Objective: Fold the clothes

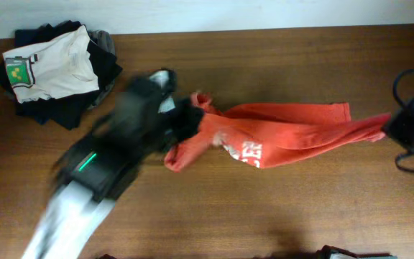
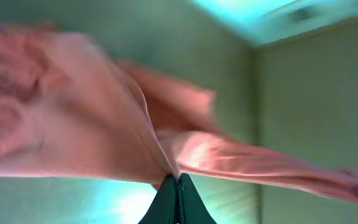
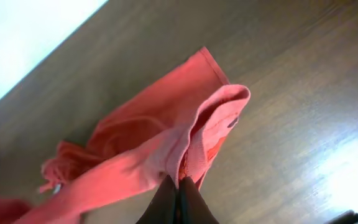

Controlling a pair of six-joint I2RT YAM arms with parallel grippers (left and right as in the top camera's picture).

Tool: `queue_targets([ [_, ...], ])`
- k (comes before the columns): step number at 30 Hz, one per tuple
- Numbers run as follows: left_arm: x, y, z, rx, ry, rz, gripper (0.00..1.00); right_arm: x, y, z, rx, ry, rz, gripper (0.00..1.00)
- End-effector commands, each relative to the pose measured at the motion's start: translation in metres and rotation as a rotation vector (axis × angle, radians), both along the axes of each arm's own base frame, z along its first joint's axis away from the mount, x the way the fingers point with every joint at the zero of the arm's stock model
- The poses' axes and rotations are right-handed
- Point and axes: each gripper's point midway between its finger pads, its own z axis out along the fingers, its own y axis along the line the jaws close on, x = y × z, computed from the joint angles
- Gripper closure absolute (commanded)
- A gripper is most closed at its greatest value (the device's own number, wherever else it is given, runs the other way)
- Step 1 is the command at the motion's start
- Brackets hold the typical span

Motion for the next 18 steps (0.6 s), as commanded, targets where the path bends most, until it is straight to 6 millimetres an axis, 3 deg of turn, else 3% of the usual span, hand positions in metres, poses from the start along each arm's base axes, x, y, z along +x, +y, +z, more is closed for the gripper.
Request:
queue_targets([
  [1, -0.058, 0.073, 0.081, 0.019, -0.312, 0.138, 0.99, -0.020, 0.012, 0.014, -0.022, -0.055, 0.050, 0.96],
  [2, -0.074, 0.088, 0.092, 0.006, -0.357, 0.172, 0.99, -0.025, 0.019, 0.017, -0.017, -0.071, 0.090, 0.96],
  [3, -0.109, 0.118, 0.110, -0.026, -0.440, 0.229, 0.99, -0.030, 0.032, 0.021, -0.004, -0.095, 0.159, 0.96],
  [6, -0.149, 0.144, 0.118, -0.064, -0.503, 0.252, 0.99, -0.039, 0.052, 0.026, 0.024, -0.128, 0.265, 0.96],
  [9, -0.169, 0.155, 0.114, -0.071, -0.514, 0.256, 0.99, -0.045, 0.061, 0.030, 0.048, -0.151, 0.290, 0.96],
  [13, -0.161, 0.155, 0.101, -0.023, -0.463, 0.268, 0.99, -0.048, 0.065, 0.038, 0.049, -0.184, 0.305, 0.96],
  [18, -0.100, 0.149, 0.072, 0.162, -0.331, 0.368, 0.99, -0.029, 0.058, 0.044, 0.015, -0.214, 0.321, 0.96],
])
